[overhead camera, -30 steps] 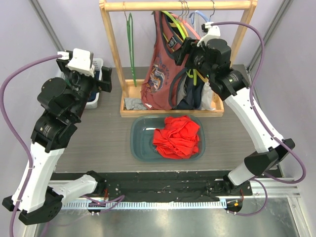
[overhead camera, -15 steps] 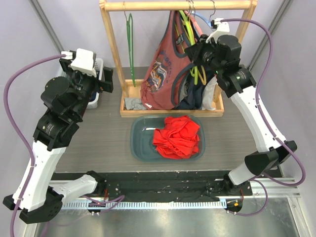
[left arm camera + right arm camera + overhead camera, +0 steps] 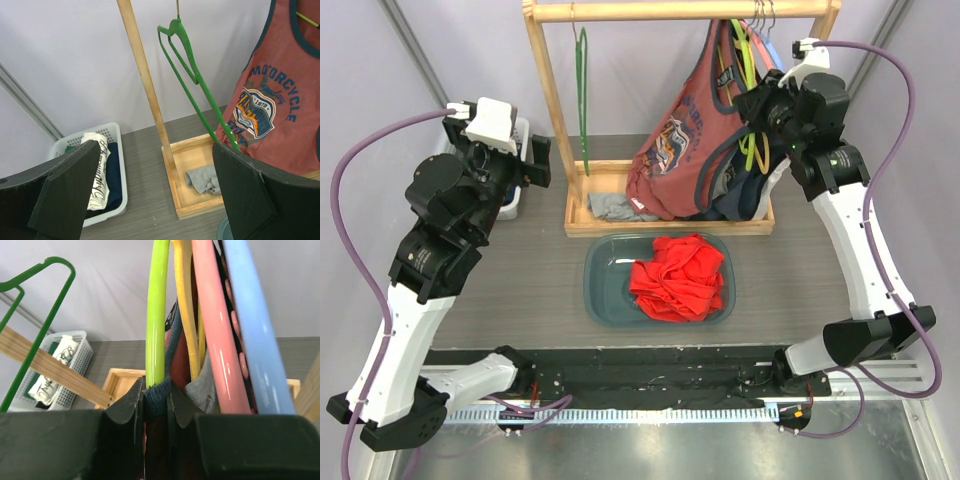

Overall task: Remove the tank top from the hanger
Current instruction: Pick up the hanger from the clothesline.

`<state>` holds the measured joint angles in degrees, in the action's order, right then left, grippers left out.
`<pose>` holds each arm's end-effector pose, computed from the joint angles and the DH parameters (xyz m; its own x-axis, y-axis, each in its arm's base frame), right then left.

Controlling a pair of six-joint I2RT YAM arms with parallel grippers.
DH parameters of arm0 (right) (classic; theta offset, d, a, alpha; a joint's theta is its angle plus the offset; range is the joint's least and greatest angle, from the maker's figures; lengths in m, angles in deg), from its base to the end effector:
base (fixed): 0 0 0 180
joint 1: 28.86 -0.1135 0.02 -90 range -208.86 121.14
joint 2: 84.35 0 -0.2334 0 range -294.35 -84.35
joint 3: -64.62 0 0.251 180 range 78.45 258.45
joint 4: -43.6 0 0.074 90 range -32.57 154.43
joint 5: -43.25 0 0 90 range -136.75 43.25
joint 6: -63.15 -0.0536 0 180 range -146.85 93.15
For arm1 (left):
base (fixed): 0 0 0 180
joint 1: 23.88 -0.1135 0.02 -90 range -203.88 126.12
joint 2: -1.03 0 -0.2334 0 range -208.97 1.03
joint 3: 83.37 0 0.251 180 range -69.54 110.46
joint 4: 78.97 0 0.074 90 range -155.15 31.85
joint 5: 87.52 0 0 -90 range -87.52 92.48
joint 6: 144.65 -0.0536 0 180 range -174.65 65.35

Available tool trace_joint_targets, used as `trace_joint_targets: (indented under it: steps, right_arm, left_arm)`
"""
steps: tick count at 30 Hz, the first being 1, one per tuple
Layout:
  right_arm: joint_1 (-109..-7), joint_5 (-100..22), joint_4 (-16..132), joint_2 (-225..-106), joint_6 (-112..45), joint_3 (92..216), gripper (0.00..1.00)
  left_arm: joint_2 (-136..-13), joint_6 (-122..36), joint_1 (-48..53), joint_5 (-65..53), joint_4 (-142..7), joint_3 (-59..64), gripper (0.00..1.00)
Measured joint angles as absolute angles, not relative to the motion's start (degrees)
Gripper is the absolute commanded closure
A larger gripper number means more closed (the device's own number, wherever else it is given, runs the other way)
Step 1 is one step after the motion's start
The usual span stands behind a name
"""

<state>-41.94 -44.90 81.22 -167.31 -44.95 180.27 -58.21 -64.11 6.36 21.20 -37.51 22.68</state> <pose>0.3208 0.0763 0.4697 -0.1596 0.2817 -0.9461 -0.2188 0.9245 0.3122 0.1785 -0.0842 0.5087 0.1125 0.1146 -0.9870 0.1849 0.9736 0.1341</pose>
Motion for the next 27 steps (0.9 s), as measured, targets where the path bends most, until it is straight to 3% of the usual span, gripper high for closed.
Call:
trace_joint_targets:
  steps: [6,15,27]
  right_arm:
    - [-43.30,-39.39,80.19,-168.68,-44.89,180.71,0.99]
    - [-54.05,-37.86,83.27,-177.86,-38.77,192.69,0.99]
    - [-53.88,-37.54,86.01,-178.21,-37.30,198.02,0.99]
  left_arm:
    - [-58.21,-64.08,6.36,20.83,-37.51,22.68,0.00]
    - [-58.19,-64.06,6.18,20.78,-37.51,22.66,0.00]
    - [-57.93,-64.08,5.99,20.74,-37.49,22.66,0.00]
